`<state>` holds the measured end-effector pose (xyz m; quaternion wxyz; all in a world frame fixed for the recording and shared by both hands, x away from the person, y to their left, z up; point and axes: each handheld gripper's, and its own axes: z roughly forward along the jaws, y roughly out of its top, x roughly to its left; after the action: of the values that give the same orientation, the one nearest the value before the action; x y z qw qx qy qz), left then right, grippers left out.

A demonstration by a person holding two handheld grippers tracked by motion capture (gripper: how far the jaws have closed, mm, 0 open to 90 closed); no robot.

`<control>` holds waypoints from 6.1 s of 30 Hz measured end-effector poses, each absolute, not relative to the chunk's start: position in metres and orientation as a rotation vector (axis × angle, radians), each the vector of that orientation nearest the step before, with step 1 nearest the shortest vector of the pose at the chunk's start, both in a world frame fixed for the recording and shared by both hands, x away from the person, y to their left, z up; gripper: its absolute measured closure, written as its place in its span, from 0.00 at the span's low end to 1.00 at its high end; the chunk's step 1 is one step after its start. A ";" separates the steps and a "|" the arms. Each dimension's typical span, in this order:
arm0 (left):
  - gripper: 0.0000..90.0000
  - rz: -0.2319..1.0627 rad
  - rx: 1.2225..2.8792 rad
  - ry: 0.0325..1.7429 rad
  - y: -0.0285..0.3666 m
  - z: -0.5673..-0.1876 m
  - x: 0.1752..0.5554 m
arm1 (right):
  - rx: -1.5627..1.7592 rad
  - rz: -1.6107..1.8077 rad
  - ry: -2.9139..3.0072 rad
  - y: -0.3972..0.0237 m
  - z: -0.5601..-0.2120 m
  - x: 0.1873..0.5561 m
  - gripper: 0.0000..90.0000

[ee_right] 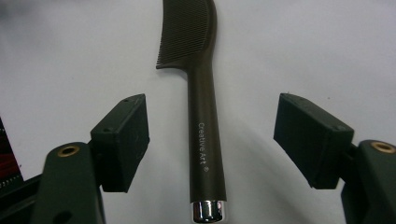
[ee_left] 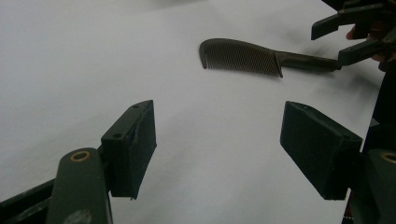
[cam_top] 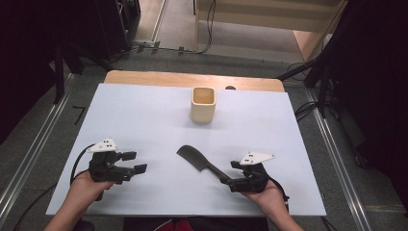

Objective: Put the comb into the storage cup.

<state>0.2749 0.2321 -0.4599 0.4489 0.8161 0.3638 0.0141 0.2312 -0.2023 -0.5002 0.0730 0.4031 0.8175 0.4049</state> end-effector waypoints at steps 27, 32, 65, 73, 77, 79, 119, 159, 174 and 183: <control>0.31 0.039 2.012 0.894 0.232 -0.459 0.278 | 1.113 1.082 2.481 -0.199 -0.518 0.221 0.59; 0.31 0.037 2.010 0.895 0.231 -0.459 0.278 | 1.107 1.072 2.483 -0.198 -0.518 0.220 0.75; 0.31 0.028 2.010 0.905 0.228 -0.458 0.279 | 1.182 1.205 2.469 -0.198 -0.492 0.229 0.78; 0.31 0.021 2.000 0.915 0.227 -0.458 0.280 | 1.182 1.250 2.453 -0.188 -0.484 0.239 0.78; 0.31 0.014 1.998 0.921 0.226 -0.458 0.280 | 1.215 1.248 2.442 -0.186 -0.481 0.243 0.78; 0.31 0.011 1.997 0.921 0.225 -0.458 0.280 | 1.224 1.249 2.437 -0.184 -0.479 0.245 0.78; 0.30 -0.099 1.872 1.070 0.206 -0.447 0.310 | 1.289 1.221 2.290 -0.116 -0.459 0.282 0.78; 0.33 -0.096 1.700 1.270 0.173 -0.446 0.358 | 1.399 1.251 2.058 -0.056 -0.470 0.314 0.78; 0.33 -0.092 1.619 1.320 0.160 -0.450 0.368 | 1.410 1.334 2.006 -0.051 -0.467 0.310 0.78; 0.33 -0.093 1.617 1.312 0.152 -0.449 0.372 | 1.378 1.377 1.965 -0.045 -0.466 0.304 0.78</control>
<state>0.3717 0.1520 -0.4490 0.5045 0.6698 0.5434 -0.0386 0.3037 -0.0454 -0.4657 0.1861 0.4894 0.6976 0.4890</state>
